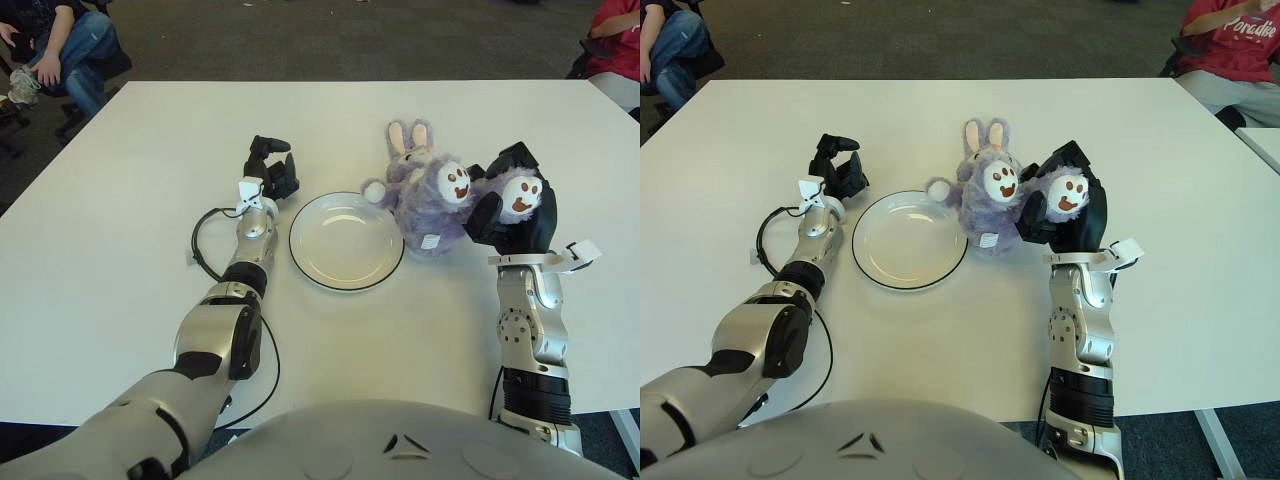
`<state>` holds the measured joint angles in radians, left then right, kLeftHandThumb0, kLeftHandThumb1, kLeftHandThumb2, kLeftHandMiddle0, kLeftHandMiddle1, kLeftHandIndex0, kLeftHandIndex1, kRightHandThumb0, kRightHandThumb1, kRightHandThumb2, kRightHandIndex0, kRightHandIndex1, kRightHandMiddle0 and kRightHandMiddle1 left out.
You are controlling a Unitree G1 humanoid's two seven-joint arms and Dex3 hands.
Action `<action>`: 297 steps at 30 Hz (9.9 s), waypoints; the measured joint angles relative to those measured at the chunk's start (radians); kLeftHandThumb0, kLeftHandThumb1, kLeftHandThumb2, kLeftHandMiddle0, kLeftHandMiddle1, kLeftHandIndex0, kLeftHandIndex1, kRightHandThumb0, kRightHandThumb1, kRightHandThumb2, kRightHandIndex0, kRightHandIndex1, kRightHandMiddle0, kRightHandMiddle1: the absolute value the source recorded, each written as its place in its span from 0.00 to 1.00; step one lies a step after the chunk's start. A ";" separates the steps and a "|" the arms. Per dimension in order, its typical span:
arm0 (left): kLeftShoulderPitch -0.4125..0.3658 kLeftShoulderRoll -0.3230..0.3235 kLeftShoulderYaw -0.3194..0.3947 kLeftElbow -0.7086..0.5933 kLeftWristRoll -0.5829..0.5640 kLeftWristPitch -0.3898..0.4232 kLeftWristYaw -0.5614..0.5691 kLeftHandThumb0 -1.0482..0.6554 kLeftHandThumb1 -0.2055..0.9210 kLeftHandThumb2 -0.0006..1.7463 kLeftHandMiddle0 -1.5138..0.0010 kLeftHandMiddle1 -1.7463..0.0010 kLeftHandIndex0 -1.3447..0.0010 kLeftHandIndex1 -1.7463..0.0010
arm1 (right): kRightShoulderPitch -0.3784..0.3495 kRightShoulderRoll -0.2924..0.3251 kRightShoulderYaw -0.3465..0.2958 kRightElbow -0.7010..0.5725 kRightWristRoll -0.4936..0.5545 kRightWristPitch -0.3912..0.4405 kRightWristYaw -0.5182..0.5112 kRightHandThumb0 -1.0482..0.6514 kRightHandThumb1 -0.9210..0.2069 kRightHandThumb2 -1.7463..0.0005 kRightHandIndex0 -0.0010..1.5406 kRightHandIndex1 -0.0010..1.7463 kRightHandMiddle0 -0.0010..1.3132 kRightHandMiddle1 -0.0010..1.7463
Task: Put the doll into the plate.
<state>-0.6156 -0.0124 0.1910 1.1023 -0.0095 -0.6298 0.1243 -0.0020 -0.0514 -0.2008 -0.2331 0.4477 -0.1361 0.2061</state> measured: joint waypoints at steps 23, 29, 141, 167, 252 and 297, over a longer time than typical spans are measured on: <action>-0.001 0.005 -0.004 0.005 0.003 0.004 0.000 0.38 0.69 0.57 0.34 0.00 0.69 0.00 | -0.193 -0.056 0.001 -0.052 -0.092 0.089 -0.089 0.62 0.71 0.17 0.54 0.82 0.47 1.00; -0.002 0.008 -0.004 0.006 0.002 0.010 -0.001 0.38 0.70 0.56 0.34 0.00 0.70 0.00 | -0.273 -0.053 0.001 -0.055 -0.096 0.075 -0.094 0.62 0.71 0.19 0.56 0.76 0.49 1.00; 0.000 0.025 -0.024 0.006 -0.005 0.009 -0.058 0.39 0.77 0.50 0.37 0.00 0.74 0.00 | -0.245 -0.142 0.131 -0.244 -0.917 0.089 -0.360 0.61 0.74 0.12 0.51 1.00 0.47 0.92; 0.000 0.027 -0.017 0.007 -0.007 0.011 -0.044 0.38 0.71 0.55 0.35 0.00 0.70 0.00 | -0.025 -0.068 0.142 -0.437 -0.977 0.088 -0.376 0.61 0.44 0.36 0.26 0.99 0.44 0.87; 0.012 0.030 -0.037 -0.014 -0.008 0.024 -0.049 0.38 0.73 0.54 0.35 0.00 0.71 0.00 | 0.417 -0.044 -0.069 -0.531 -0.655 -0.059 -0.222 0.94 0.72 0.11 0.50 1.00 0.00 0.64; 0.015 0.033 -0.043 -0.015 -0.006 0.028 -0.060 0.39 0.76 0.51 0.36 0.00 0.73 0.00 | 0.558 -0.221 -0.429 -0.447 -0.412 -0.060 -0.040 0.36 0.52 0.52 0.38 0.99 0.00 0.00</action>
<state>-0.6009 0.0209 0.1479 1.0875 -0.0155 -0.6020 0.0646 0.5555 -0.2726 -0.6300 -0.6801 0.0358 -0.1960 0.1665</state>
